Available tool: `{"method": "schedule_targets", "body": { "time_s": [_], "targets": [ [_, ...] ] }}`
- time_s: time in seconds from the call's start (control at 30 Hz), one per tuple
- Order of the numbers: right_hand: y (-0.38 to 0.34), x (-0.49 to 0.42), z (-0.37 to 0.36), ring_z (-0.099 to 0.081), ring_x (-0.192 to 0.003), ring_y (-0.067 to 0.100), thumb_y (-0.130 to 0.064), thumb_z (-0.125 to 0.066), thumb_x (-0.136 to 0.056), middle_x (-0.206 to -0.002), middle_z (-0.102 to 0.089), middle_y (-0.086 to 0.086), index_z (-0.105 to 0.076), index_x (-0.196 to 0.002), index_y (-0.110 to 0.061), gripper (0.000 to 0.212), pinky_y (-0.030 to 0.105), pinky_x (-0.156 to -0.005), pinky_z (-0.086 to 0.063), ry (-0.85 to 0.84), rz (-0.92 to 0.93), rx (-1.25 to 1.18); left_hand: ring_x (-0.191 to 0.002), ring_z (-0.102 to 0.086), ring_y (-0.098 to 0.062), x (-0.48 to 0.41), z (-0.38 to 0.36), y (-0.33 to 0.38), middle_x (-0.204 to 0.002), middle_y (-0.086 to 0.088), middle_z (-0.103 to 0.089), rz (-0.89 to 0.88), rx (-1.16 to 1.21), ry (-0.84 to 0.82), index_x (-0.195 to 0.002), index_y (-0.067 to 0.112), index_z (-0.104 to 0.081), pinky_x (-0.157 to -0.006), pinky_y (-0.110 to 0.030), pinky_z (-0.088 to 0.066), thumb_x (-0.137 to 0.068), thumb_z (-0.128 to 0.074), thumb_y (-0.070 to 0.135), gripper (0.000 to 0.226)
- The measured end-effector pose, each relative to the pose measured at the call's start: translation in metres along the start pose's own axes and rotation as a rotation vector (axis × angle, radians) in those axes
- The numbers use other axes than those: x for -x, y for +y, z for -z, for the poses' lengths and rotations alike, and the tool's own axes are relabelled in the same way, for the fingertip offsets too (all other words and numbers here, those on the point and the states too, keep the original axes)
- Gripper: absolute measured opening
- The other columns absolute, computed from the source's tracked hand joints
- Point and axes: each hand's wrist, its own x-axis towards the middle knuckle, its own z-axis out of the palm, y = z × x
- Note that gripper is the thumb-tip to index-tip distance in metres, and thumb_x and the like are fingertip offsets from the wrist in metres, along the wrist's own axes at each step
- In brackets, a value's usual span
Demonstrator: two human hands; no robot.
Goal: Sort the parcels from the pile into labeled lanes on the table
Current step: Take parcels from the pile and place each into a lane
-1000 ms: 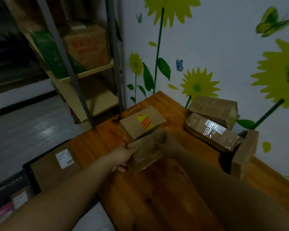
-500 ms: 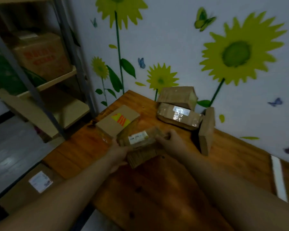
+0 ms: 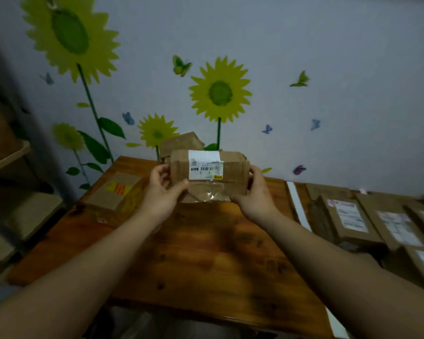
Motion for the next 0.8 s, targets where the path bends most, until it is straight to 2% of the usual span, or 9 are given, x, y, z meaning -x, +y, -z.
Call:
{"method": "schedule_targets", "body": {
  "time_s": [0.07, 0.13, 0.23, 0.37, 0.43, 0.53, 0.63, 0.73, 0.8],
  "targets": [
    [-0.001, 0.012, 0.033, -0.055, -0.102, 0.011, -0.012, -0.078, -0.076, -0.101, -0.053, -0.016, -0.040, -0.122, -0.027, 0.061, 0.029, -0.088, -0.048, 0.044, 0.007, 0.008, -0.100, -0.057, -0.013, 0.010, -0.023, 0.015, -0.118, -0.004, -0.055, 0.008, -0.020, 0.020, -0.117, 0.021, -0.045, -0.085, -0.030, -0.050, -0.094, -0.054, 0.023, 0.025],
    [0.003, 0.025, 0.067, -0.053, -0.106, 0.011, -0.021, -0.075, -0.081, -0.105, -0.054, -0.011, -0.041, -0.116, -0.026, 0.049, 0.024, -0.085, -0.043, 0.079, -0.007, -0.012, -0.088, -0.058, -0.014, 0.020, -0.049, 0.024, -0.108, -0.007, -0.058, 0.007, -0.013, -0.005, -0.106, 0.016, -0.050, -0.079, -0.034, -0.051, -0.094, -0.054, 0.016, 0.013],
    [0.015, 0.045, 0.123, -0.055, -0.101, 0.010, -0.033, -0.071, -0.084, -0.099, -0.054, -0.014, -0.043, -0.111, -0.025, 0.040, 0.021, -0.080, -0.045, 0.150, -0.049, -0.028, -0.079, -0.058, -0.010, 0.040, -0.094, 0.030, -0.105, -0.006, -0.057, -0.006, -0.001, -0.103, -0.107, 0.010, -0.048, -0.062, -0.023, -0.053, -0.087, -0.055, -0.006, 0.026],
    [0.041, 0.077, 0.208, -0.056, -0.090, 0.008, -0.027, -0.074, -0.082, -0.092, -0.054, -0.014, -0.044, -0.106, -0.021, 0.038, 0.018, -0.072, -0.043, 0.263, -0.073, 0.007, -0.082, -0.060, -0.011, 0.080, -0.176, 0.042, -0.106, -0.003, -0.056, -0.023, -0.001, -0.229, -0.112, 0.011, -0.045, -0.077, -0.031, -0.052, -0.084, -0.054, -0.012, 0.037],
    [0.058, 0.098, 0.256, -0.054, -0.087, 0.007, -0.024, -0.074, -0.082, -0.091, -0.054, -0.012, -0.044, -0.107, -0.020, 0.038, 0.019, -0.069, -0.039, 0.310, -0.088, 0.026, -0.077, -0.061, -0.007, 0.104, -0.224, 0.044, -0.102, -0.003, -0.056, -0.052, 0.009, -0.277, -0.102, 0.014, -0.046, -0.076, -0.028, -0.053, -0.083, -0.052, -0.016, 0.036],
    [0.089, 0.132, 0.329, -0.055, -0.093, 0.011, -0.022, -0.074, -0.082, -0.099, -0.055, -0.005, -0.043, -0.108, -0.020, 0.040, 0.024, -0.077, -0.043, 0.351, -0.149, 0.052, -0.059, -0.060, 0.004, 0.147, -0.302, 0.046, -0.090, 0.001, -0.054, -0.092, -0.007, -0.345, -0.086, 0.020, -0.043, -0.053, -0.011, -0.049, -0.080, -0.049, -0.022, 0.043],
    [0.122, 0.169, 0.402, -0.055, -0.098, 0.013, -0.019, -0.075, -0.081, -0.101, -0.055, -0.006, -0.042, -0.108, -0.023, 0.043, 0.024, -0.078, -0.046, 0.404, -0.220, 0.066, -0.057, -0.057, -0.006, 0.186, -0.379, 0.042, -0.082, -0.003, -0.055, -0.064, 0.000, -0.439, -0.088, 0.016, -0.043, -0.045, -0.017, -0.046, -0.080, -0.052, -0.018, 0.036],
    [0.147, 0.204, 0.464, -0.051, -0.095, 0.007, -0.014, -0.075, -0.081, -0.099, -0.052, -0.012, -0.040, -0.109, -0.027, 0.046, 0.021, -0.076, -0.043, 0.481, -0.287, 0.084, -0.071, -0.057, -0.015, 0.221, -0.446, 0.036, -0.090, -0.007, -0.059, -0.027, 0.002, -0.532, -0.086, 0.025, -0.047, -0.057, -0.027, -0.046, -0.085, -0.063, 0.006, 0.025],
    [0.164, 0.224, 0.499, -0.051, -0.100, 0.010, -0.013, -0.074, -0.082, -0.100, -0.051, -0.011, -0.040, -0.109, -0.028, 0.046, 0.027, -0.081, -0.044, 0.540, -0.336, 0.109, -0.073, -0.057, -0.012, 0.243, -0.485, 0.034, -0.088, -0.002, -0.058, -0.011, -0.016, -0.621, -0.090, 0.022, -0.047, -0.058, -0.023, -0.047, -0.086, -0.062, 0.006, 0.022]
  ]
}}
